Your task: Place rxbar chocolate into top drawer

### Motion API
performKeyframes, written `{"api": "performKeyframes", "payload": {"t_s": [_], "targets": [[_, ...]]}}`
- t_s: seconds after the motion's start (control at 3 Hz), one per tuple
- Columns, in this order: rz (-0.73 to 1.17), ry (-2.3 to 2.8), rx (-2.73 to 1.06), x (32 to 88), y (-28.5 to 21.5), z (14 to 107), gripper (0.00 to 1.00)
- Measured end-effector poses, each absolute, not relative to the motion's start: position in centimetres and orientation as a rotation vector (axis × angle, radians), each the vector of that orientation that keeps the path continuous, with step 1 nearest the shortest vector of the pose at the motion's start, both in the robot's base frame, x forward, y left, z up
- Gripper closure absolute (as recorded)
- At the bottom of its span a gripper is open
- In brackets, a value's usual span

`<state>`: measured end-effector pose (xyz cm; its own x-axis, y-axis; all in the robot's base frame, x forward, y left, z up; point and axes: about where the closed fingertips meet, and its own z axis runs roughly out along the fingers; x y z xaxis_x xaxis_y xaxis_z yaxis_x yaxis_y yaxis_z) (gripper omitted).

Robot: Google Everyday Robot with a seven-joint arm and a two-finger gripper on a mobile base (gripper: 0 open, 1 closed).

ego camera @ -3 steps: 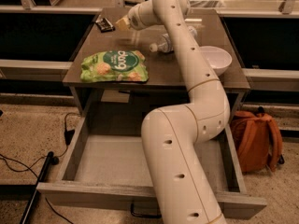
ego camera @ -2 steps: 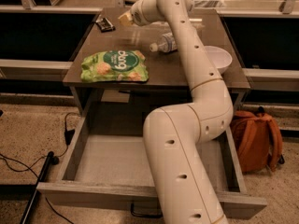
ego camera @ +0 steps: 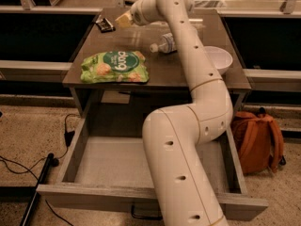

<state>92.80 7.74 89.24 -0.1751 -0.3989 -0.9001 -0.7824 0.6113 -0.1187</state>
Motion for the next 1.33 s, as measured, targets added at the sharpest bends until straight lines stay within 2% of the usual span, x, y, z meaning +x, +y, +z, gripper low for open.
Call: {"api": "performKeyframes", "payload": {"t_s": [0.33,0.67,1.0,1.33], "targets": [[0.400,1.804,-0.919,94.4,9.7,89.0,0.00],[0.316,1.807,-0.833,96.7,12.6,89.2,0.00],[0.241,1.830,-0.672,98.4,13.0,89.7,0.00],[0.278,1.849,-0.636,98.3,13.1,89.6,0.00]]}}
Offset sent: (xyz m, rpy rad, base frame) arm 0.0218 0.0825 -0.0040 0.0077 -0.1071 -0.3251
